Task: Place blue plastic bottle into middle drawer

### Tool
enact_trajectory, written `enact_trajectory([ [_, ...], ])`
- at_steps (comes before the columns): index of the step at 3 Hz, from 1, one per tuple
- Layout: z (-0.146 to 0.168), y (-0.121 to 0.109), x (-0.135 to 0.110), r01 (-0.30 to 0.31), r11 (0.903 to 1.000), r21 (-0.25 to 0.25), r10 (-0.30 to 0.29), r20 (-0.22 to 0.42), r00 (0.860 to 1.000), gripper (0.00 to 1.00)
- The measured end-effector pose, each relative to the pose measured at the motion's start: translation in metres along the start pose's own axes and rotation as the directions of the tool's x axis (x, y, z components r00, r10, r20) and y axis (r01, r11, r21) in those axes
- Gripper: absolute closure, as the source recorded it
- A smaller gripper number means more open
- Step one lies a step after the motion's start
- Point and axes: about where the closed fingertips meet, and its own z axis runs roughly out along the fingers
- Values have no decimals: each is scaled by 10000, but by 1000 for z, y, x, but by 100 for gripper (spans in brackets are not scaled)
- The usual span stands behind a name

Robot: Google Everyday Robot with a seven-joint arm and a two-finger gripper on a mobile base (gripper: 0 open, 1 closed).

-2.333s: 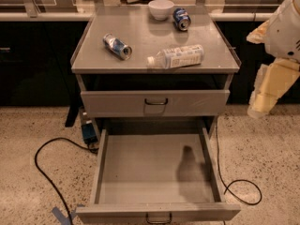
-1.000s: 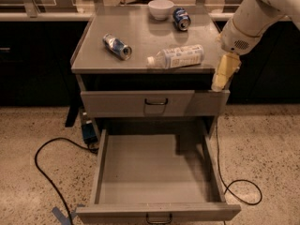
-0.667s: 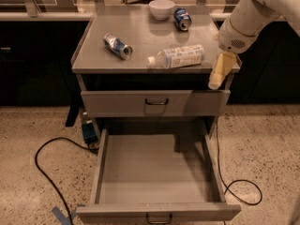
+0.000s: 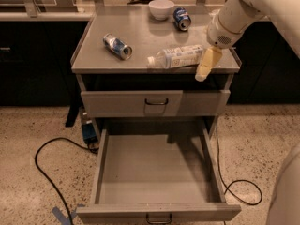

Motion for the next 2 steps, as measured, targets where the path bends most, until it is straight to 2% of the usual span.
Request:
enact_trajectory([
  [1,16,-6,-15,151,9997,-200,-141,515,9986,0],
  [2,32,-2,-24,463,9965,-691,-402,871,9954,0],
])
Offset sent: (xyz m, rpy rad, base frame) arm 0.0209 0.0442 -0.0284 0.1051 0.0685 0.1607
